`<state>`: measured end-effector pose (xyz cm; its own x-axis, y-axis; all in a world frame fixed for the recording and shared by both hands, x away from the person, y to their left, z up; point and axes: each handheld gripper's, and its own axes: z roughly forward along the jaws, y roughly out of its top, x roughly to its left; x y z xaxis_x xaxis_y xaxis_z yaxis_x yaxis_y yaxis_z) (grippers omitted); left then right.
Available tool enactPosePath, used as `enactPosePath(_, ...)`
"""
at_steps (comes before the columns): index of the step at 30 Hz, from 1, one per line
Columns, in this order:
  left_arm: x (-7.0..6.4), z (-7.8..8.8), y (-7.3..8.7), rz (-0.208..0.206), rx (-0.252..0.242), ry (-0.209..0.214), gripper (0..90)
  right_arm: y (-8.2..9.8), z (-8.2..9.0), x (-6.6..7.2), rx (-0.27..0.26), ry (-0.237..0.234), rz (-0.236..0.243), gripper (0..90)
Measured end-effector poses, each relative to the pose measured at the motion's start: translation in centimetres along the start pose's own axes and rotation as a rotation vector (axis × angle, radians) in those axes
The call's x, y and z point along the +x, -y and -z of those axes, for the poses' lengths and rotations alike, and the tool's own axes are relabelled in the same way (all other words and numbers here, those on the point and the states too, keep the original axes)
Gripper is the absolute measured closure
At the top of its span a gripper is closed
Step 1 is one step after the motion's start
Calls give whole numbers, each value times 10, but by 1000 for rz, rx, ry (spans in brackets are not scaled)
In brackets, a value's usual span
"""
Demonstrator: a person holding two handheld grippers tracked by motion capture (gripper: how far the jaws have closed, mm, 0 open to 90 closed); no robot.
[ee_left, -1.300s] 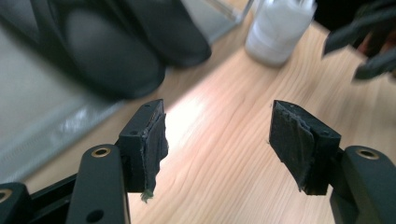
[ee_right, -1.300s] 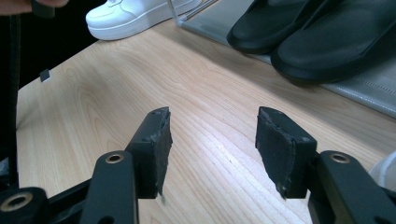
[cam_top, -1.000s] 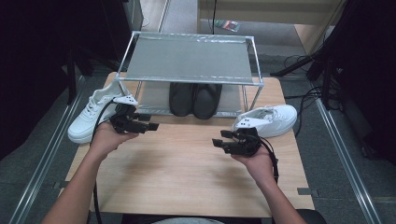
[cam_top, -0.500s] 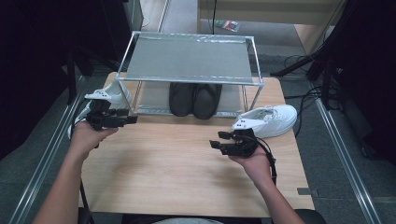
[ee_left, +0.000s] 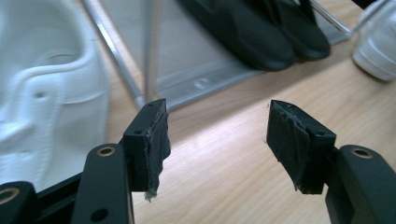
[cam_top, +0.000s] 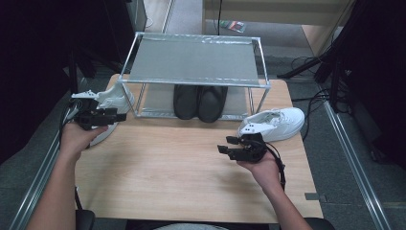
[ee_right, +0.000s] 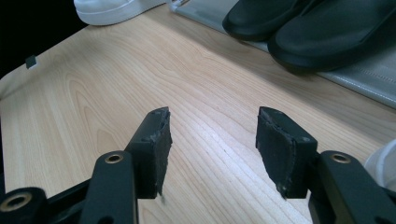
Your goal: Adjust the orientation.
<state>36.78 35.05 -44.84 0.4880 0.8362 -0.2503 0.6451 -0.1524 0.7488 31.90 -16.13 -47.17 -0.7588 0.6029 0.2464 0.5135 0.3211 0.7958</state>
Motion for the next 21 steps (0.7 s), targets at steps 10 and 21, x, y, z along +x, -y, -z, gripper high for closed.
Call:
enactPosePath(10,26,-1,-4,41,14,-49,425,5,0,1,24,3,-2,461)
enactPosePath(21,44,1,-16,62,4,-85,429,11,4,2,35,28,-6,457)
